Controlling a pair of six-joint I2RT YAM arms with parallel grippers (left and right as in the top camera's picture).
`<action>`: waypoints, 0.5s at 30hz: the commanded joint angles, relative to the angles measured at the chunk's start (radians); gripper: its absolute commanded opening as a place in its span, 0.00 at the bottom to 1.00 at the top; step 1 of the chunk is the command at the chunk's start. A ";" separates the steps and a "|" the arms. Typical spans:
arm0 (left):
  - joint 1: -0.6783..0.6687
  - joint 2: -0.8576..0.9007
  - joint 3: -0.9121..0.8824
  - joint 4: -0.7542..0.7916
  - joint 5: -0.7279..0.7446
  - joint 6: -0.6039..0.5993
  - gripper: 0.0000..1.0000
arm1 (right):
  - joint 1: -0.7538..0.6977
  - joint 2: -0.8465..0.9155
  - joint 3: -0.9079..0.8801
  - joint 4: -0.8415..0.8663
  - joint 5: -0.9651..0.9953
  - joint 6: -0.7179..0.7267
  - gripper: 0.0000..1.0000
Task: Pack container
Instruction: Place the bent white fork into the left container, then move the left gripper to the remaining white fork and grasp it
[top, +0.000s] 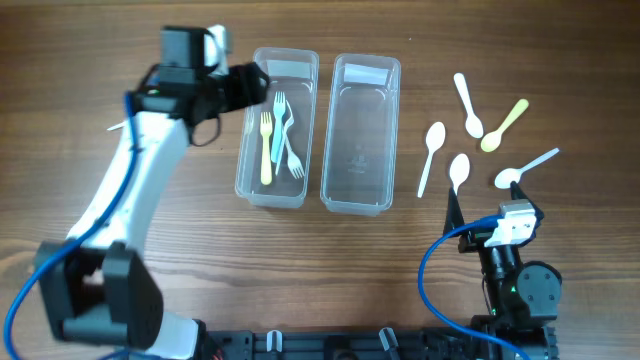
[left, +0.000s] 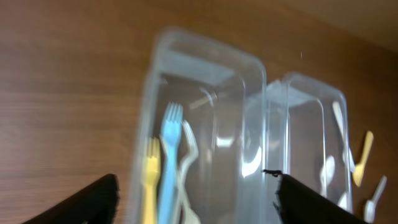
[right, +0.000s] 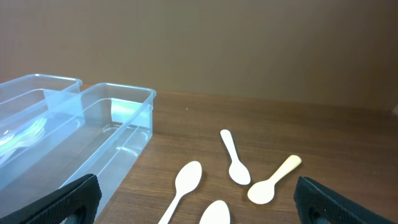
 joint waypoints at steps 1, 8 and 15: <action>0.098 -0.100 0.006 -0.033 -0.056 0.024 1.00 | -0.003 -0.005 -0.004 0.003 -0.011 -0.006 1.00; 0.176 -0.092 0.005 -0.023 -0.093 -0.192 1.00 | -0.003 -0.005 -0.004 0.003 -0.012 -0.006 1.00; 0.176 0.029 0.005 -0.005 -0.512 -0.748 1.00 | -0.003 -0.005 -0.004 0.003 -0.012 -0.006 1.00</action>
